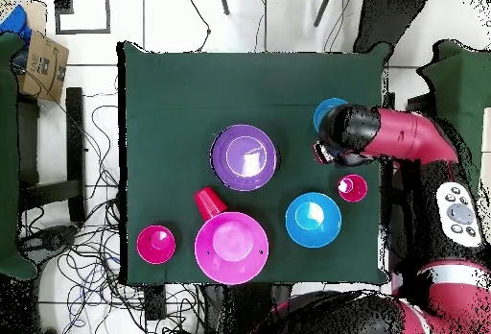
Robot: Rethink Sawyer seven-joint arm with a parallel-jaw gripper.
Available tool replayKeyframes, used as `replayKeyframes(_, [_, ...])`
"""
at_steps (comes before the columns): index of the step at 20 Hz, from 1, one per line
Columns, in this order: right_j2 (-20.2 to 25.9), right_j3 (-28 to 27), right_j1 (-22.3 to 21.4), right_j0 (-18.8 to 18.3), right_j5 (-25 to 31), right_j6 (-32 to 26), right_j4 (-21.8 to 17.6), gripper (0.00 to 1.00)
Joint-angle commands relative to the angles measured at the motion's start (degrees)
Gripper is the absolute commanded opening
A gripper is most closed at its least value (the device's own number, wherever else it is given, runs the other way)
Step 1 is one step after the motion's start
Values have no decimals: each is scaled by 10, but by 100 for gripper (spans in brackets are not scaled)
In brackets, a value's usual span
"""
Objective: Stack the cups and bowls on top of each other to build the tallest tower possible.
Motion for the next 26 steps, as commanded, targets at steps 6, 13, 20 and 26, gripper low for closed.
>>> replayKeyframes(6, [30, 34, 1, 27, 58, -8, 22, 100])
replayKeyframes(13, [-1, 45, -24, 39, 69, 16, 11, 100])
replayKeyframes(20, [-15, 49, -23, 43, 61, 28, 9, 100])
replayKeyframes(26, [-29, 47, -12, 50, 41, 58, 9, 100])
